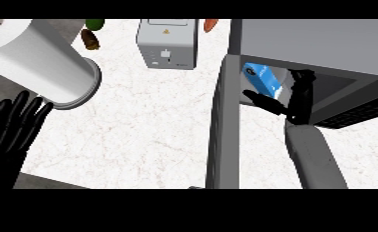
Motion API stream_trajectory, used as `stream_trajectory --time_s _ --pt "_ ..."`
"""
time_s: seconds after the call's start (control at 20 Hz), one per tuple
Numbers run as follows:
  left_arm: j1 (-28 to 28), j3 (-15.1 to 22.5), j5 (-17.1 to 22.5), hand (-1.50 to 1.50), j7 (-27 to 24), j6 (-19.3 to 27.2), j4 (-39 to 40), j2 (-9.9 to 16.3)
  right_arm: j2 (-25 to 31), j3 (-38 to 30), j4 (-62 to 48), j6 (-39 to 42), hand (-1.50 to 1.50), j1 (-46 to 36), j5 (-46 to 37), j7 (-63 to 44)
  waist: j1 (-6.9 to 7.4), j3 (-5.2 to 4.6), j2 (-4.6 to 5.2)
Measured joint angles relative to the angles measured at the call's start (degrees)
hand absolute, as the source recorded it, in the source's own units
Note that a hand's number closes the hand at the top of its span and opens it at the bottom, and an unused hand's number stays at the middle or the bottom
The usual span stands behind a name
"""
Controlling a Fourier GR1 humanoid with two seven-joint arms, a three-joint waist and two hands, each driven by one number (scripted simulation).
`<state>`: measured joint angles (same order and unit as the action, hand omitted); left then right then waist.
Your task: Pick up the milk, place it into the microwave and close the microwave
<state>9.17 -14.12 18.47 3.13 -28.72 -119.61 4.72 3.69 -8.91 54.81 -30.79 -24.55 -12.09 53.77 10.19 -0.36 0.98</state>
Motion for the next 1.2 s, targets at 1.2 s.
stream_trajectory --time_s 1.2 --pt "-0.2 6.2 -6.1 -1.5 0.4 2.2 0.0 -4.1 -0.8 1.1 -9.1 5.3 -1.5 -5.2 0.4 -0.6 -4.15 -0.11 -1.49"
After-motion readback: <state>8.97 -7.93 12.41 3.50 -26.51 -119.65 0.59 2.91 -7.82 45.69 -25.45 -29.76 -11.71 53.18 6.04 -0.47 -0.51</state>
